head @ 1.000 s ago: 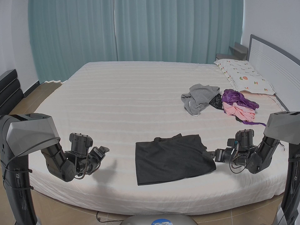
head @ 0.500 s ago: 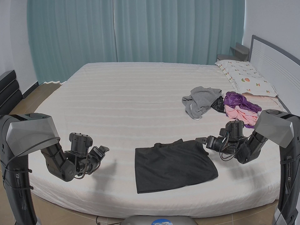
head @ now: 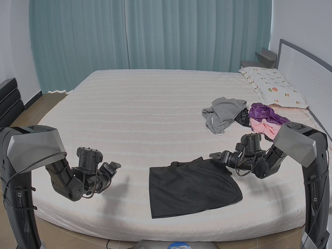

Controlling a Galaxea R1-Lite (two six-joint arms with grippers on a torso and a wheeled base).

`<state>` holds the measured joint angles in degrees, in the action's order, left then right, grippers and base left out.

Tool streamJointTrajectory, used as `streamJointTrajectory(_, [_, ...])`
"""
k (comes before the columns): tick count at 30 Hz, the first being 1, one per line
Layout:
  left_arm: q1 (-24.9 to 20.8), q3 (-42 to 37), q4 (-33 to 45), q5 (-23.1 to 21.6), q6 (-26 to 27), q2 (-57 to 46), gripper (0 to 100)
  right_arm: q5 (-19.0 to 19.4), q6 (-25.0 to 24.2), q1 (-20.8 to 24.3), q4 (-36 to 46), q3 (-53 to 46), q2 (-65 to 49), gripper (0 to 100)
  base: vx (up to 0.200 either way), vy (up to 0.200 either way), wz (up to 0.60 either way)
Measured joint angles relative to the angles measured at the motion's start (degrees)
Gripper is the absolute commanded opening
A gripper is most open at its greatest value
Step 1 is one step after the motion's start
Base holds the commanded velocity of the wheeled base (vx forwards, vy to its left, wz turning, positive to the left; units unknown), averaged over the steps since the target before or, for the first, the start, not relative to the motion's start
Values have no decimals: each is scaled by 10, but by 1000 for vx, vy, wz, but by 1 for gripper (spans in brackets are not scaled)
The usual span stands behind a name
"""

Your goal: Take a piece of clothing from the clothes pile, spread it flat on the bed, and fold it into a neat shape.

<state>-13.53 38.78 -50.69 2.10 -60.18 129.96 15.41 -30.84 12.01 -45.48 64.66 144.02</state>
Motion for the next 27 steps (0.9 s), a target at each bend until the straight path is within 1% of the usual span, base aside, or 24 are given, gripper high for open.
streamJointTrajectory(3, [0,0,0,0,0,0,100,-1,-1,0,14,9,4,0,0,0,0])
streamJointTrajectory(10, [0,1,0,0,0,0,100,-7,-2,-8,14,12,5,0,0,0,0])
streamJointTrajectory(17, [0,1,0,0,0,0,100,-30,-2,-21,14,14,5,0,0,0,0])
streamJointTrajectory(27, [0,2,-1,0,-1,0,100,-33,-2,-31,14,19,6,0,0,0,0])
